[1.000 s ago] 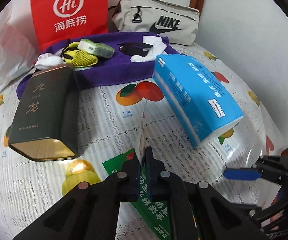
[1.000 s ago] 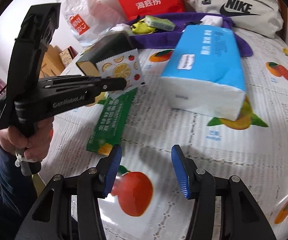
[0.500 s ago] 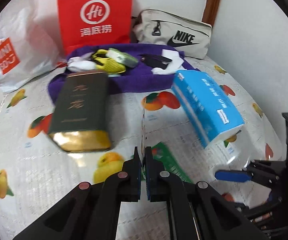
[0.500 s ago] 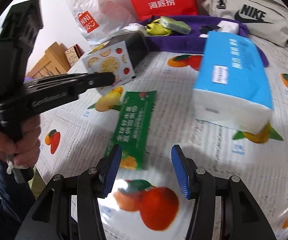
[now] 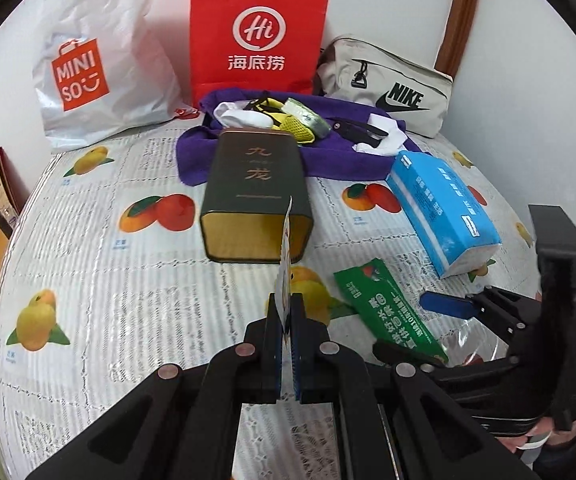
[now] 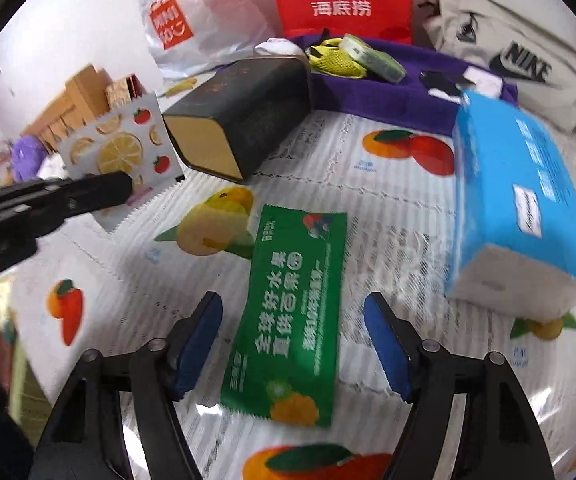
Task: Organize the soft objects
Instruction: 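Grasp the green snack packet with the right tool while the left tool grasps the fruit-print sachet, then carry the green snack packet and fruit-print sachet onto the purple towel with both tools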
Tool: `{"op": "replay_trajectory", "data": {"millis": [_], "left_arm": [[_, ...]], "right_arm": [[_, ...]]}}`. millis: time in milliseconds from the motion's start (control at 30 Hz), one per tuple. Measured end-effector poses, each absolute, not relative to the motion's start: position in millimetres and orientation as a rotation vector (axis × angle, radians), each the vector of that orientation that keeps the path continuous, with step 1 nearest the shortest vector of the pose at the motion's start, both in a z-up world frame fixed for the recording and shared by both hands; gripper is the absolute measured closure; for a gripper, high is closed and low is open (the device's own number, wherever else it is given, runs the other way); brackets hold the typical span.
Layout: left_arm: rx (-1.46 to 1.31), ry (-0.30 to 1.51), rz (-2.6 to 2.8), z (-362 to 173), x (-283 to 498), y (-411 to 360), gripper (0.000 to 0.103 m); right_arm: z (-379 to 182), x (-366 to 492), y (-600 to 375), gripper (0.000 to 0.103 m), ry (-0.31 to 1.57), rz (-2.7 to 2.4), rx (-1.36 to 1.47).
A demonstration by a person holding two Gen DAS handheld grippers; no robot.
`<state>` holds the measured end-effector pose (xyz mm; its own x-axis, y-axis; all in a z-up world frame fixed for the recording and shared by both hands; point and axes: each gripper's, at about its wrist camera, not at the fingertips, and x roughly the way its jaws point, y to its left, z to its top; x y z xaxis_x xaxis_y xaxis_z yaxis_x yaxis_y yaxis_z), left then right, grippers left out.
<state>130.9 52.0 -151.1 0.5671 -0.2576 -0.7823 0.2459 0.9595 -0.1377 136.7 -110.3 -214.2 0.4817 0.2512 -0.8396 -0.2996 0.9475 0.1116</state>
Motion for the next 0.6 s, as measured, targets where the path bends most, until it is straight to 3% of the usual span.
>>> {"op": "replay_trajectory", "data": {"millis": [133,167,200,300,400,600], "left_arm": [[-0.024,0.915,-0.286,-150.4,129.7,61.1,0.099],[-0.028,0.913,-0.283,-150.0,129.9,63.2,0.099],[-0.031,0.914,-0.283,-149.9,130.0,64.6,0.099],[-0.037,0.914,-0.285,-149.3,131.2,65.7,0.099],[-0.039,0.915,-0.287,-148.0,132.5,64.6,0.099],[-0.050,0.903,-0.297,-138.5,134.4,63.6,0.099]], "right_arm": [[-219.0,134.9,-94.2,0.035,0.974,0.288,-0.163],[-218.9,133.3,-95.4,0.045,0.969,0.296,-0.160],[-217.5,133.1,-97.2,0.064,0.960,0.299,-0.155],[-215.6,137.5,-107.2,0.073,0.974,0.312,-0.125],[-212.7,140.4,-117.3,0.080,1.000,0.337,-0.077],[-205.7,136.1,-131.7,0.081,1.034,0.361,-0.019]]}}
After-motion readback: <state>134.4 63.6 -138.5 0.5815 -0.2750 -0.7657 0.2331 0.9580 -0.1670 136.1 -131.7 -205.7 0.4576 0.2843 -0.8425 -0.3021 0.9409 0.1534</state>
